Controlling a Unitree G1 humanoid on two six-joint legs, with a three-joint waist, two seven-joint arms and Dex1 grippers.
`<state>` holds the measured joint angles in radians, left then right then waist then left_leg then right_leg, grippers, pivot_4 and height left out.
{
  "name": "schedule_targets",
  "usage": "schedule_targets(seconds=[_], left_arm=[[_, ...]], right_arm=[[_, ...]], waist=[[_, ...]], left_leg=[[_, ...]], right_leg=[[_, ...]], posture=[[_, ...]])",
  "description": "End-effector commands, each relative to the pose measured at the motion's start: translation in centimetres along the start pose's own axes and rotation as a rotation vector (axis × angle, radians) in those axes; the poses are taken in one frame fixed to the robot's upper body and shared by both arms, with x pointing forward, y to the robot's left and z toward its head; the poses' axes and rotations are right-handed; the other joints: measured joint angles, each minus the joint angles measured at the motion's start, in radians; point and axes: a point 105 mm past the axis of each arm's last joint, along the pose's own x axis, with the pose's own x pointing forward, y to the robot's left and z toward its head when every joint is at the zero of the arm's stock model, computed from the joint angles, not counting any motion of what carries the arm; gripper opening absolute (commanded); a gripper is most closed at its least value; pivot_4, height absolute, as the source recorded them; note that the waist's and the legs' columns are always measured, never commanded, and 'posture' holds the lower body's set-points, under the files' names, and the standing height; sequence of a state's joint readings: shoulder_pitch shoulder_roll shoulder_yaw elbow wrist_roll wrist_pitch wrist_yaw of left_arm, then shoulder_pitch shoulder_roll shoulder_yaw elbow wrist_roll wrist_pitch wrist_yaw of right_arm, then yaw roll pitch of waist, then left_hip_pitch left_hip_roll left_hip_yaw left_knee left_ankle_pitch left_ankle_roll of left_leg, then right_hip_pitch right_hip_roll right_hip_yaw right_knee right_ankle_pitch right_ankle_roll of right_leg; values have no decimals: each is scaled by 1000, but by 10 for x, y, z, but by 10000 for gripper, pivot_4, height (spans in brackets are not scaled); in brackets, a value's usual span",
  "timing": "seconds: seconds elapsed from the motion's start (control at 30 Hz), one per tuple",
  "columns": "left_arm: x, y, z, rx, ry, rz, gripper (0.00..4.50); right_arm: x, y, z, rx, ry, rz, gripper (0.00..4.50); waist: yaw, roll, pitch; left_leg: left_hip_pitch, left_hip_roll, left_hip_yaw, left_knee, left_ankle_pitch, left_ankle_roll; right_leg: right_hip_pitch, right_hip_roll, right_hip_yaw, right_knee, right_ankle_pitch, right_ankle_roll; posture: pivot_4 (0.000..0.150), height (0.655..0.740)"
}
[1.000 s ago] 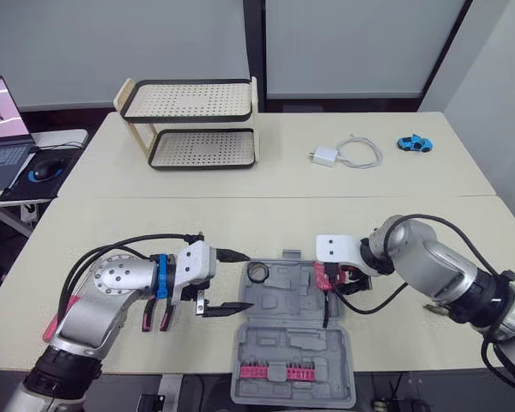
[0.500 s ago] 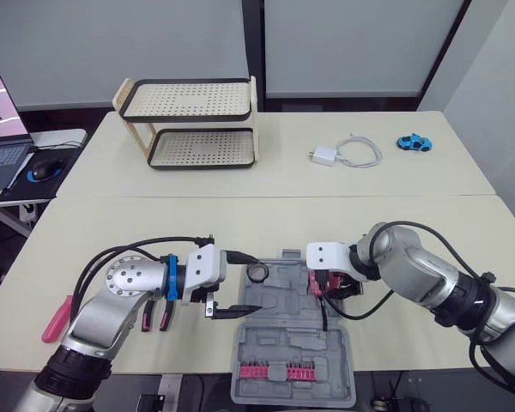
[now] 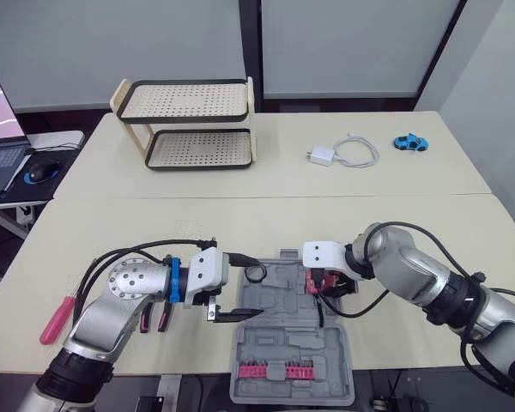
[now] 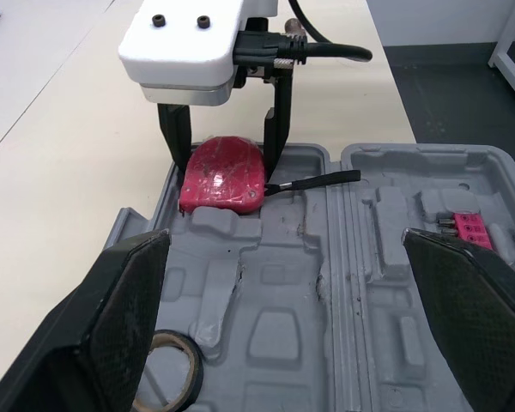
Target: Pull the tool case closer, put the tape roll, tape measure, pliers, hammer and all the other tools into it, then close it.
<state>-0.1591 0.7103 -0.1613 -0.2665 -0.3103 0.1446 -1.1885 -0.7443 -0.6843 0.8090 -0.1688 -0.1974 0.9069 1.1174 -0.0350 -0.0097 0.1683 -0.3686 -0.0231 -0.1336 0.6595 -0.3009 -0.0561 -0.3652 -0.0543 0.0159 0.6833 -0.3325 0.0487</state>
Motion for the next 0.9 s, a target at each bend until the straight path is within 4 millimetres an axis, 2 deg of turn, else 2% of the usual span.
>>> schedule_targets(seconds=[0.03,0.37,0.43,0.5,0.9], left_arm=[[3,-3,8,26,-22,-12,45000],[3,-4,9,26,-22,-20,45000],[3,-4,9,26,-22,-22,45000],[3,-4,9,25,-22,-23,45000],[2,-1,10,18,-17,-24,45000]], right_arm=[[0,-5,1,-16,6,-34,32473],[-1,-7,3,-41,-1,-41,32473],[-4,-8,4,-40,-12,-47,39648],[-9,-9,7,-37,-30,-52,44556],[-53,3,31,-19,-226,-13,44556]], waist=[[0,0,0],[0,0,0],[0,0,0],[1,0,0],[3,0,0]], left_leg=[[0,0,0,0,0,0],[0,0,0,0,0,0],[0,0,0,0,0,0],[0,0,0,0,0,0],[-10,0,-1,2,2,-4]], right_leg=[[0,0,0,0,0,0],[0,0,0,0,0,0],[0,0,0,0,0,0],[0,0,0,0,0,0],[-8,-1,-1,0,0,0]], posture=[[1500,7400],[1500,7400],[1500,7400],[1500,7400],[1500,7400]])
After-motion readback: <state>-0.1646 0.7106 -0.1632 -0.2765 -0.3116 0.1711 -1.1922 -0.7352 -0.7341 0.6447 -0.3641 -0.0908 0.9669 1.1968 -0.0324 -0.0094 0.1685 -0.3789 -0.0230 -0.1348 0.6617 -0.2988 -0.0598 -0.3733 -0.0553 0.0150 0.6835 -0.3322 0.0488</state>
